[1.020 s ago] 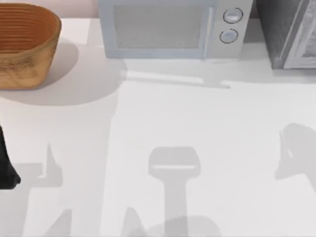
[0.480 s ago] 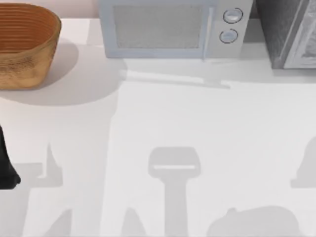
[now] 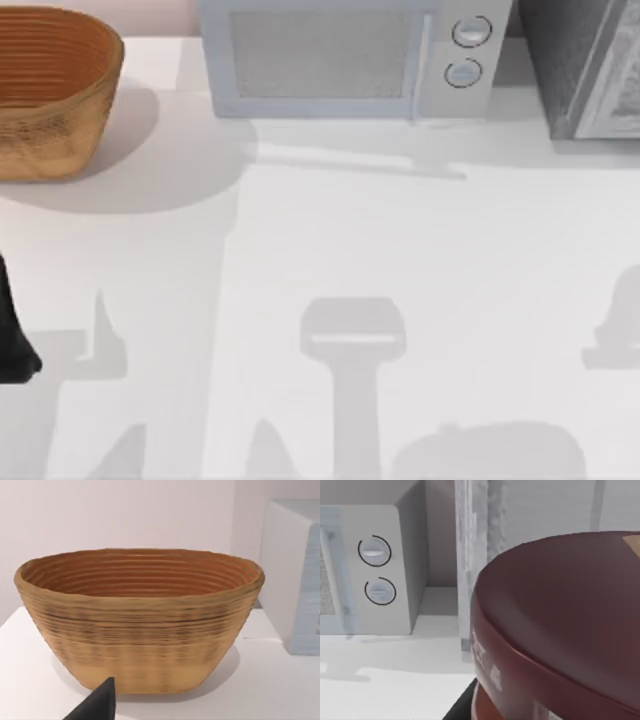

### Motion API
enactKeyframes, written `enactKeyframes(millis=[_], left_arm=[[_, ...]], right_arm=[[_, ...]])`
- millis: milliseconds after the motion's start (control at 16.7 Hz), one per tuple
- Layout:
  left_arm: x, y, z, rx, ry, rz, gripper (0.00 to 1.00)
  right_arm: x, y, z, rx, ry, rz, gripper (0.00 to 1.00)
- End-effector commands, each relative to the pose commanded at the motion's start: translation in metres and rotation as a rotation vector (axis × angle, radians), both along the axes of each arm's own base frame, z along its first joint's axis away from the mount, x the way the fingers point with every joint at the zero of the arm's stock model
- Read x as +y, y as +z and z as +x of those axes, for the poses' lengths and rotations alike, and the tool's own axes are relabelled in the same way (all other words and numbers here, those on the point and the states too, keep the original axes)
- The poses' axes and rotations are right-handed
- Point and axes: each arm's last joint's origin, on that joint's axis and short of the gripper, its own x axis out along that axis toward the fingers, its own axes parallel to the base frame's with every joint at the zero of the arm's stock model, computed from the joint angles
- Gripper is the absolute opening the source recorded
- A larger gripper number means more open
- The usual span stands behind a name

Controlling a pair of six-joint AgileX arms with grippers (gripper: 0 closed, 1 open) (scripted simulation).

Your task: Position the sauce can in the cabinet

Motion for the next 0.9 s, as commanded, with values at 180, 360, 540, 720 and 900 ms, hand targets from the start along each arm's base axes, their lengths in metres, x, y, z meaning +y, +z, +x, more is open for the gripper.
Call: enactKeyframes(millis=[180,360,540,720,900], left_arm=[[0.0,0.0,0.0,0.0,0.0,0.0,1.0],[0.0,0.0,0.0,0.0,0.0,0.0,1.0],[0.0,0.0,0.0,0.0,0.0,0.0,1.0],[0.0,0.0,0.0,0.0,0.0,0.0,1.0],[0.0,0.0,0.0,0.0,0.0,0.0,1.0]], right_arm=[[0.003,0.051,0.01,0.039,-0.001,-0.006,0.0],[0.006,0.124,0.022,-0.008,-0.002,-0.007,0.0],[0.01,0.185,0.028,-0.084,-0.004,0.003,0.0],[0.014,0.228,0.04,-0.121,-0.006,0.016,0.0],[0.019,0.281,0.051,-0.181,-0.005,0.027,0.0]])
